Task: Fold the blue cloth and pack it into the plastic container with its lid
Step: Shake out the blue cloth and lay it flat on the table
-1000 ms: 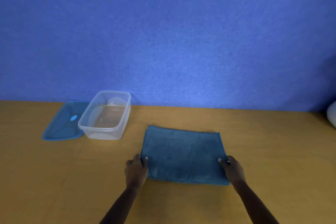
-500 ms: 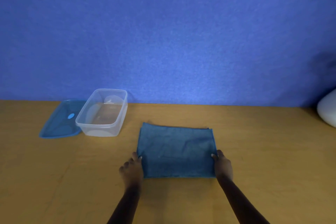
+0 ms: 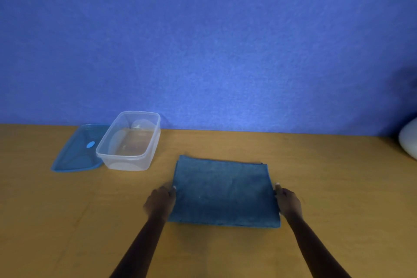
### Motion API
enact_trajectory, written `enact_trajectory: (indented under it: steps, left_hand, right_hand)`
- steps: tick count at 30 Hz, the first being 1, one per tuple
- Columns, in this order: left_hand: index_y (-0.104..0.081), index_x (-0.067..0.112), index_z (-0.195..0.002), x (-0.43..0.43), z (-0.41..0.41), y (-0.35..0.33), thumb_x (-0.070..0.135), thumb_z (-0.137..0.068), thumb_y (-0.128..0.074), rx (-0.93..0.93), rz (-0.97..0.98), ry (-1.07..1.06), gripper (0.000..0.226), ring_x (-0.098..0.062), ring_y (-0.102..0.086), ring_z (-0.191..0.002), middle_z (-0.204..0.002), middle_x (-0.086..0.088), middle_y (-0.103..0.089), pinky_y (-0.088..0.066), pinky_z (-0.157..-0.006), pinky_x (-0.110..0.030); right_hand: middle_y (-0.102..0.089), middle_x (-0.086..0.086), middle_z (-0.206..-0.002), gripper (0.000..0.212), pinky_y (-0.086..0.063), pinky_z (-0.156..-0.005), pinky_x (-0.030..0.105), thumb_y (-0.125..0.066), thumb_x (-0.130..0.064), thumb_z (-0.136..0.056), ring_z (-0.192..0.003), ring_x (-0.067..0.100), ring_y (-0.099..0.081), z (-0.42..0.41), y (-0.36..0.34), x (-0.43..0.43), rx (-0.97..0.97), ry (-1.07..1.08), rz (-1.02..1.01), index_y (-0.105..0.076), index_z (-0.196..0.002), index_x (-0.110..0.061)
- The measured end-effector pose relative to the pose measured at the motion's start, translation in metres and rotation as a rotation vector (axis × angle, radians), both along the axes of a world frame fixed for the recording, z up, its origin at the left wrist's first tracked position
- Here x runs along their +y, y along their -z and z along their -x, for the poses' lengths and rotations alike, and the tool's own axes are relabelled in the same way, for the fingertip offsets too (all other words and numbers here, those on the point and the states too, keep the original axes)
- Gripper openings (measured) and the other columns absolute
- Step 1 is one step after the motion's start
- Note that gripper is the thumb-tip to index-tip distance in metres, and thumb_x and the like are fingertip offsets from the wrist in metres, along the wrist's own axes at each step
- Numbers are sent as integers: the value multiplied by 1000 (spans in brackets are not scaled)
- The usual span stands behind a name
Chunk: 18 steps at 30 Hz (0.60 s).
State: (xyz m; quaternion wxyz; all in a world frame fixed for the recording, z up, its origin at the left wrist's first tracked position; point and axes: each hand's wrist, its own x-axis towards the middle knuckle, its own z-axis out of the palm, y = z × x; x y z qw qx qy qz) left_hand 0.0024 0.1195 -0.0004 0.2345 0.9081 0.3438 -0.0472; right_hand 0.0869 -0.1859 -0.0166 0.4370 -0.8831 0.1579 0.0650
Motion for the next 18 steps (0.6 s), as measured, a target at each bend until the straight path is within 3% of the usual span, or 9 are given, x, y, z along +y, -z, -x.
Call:
enact_trajectory:
  steps: [3,6,9,12,16,18]
  left_hand:
    - [-58,2,-120,4,-16,-6,40,-97,-35,-13,116,24,50,-34,-54,-118,-128,-19,-58,-43,-98,-40]
    - [-60,-4,-116,8,-31,-10,36,-96,-39,-55,196,36,49,-36,-54,-117,-125,-23,-59,-44,-98,-41]
    - [-58,-6,-116,11,-40,-10,33,-96,-43,-72,241,13,46,-36,-54,-117,-124,-24,-59,-44,-98,-42]
    - [-56,-6,-116,11,-43,-6,22,-95,-48,-123,278,-11,36,-36,-54,-116,-123,-25,-59,-43,-94,-40]
    - [-54,-5,-111,8,-35,1,15,-95,-46,-295,320,-94,26,-36,-58,-107,-115,-25,-62,-45,-87,-41]
    - [-53,-4,-110,4,-28,5,13,-96,-44,-377,332,-137,24,-36,-58,-103,-112,-24,-62,-46,-84,-40]
  right_hand:
    - [-64,18,-90,40,-44,-69,42,-44,-31,-96,-82,36,-61,-19,-7,1,75,50,-190,-65,-97,2]
    - [-56,15,-77,32,-39,-67,38,-52,-29,-93,-74,29,-52,-35,-11,7,125,55,-274,-62,-80,-2]
    - [-60,15,-85,31,-41,-70,37,-56,-26,-91,-81,28,-56,-47,-13,13,111,45,-259,-67,-91,3]
    - [-64,19,-101,24,-43,-75,35,-51,-9,-93,-89,27,-57,-53,-15,20,43,8,-262,-64,-105,7]
    - [-64,20,-110,22,-49,-84,44,-47,-7,-94,-100,35,-59,-53,-20,26,-78,-24,-262,-62,-107,3]
    - [-64,22,-110,22,-47,-82,42,-46,-8,-94,-95,31,-58,-52,-19,27,-119,-24,-281,-62,-106,2]
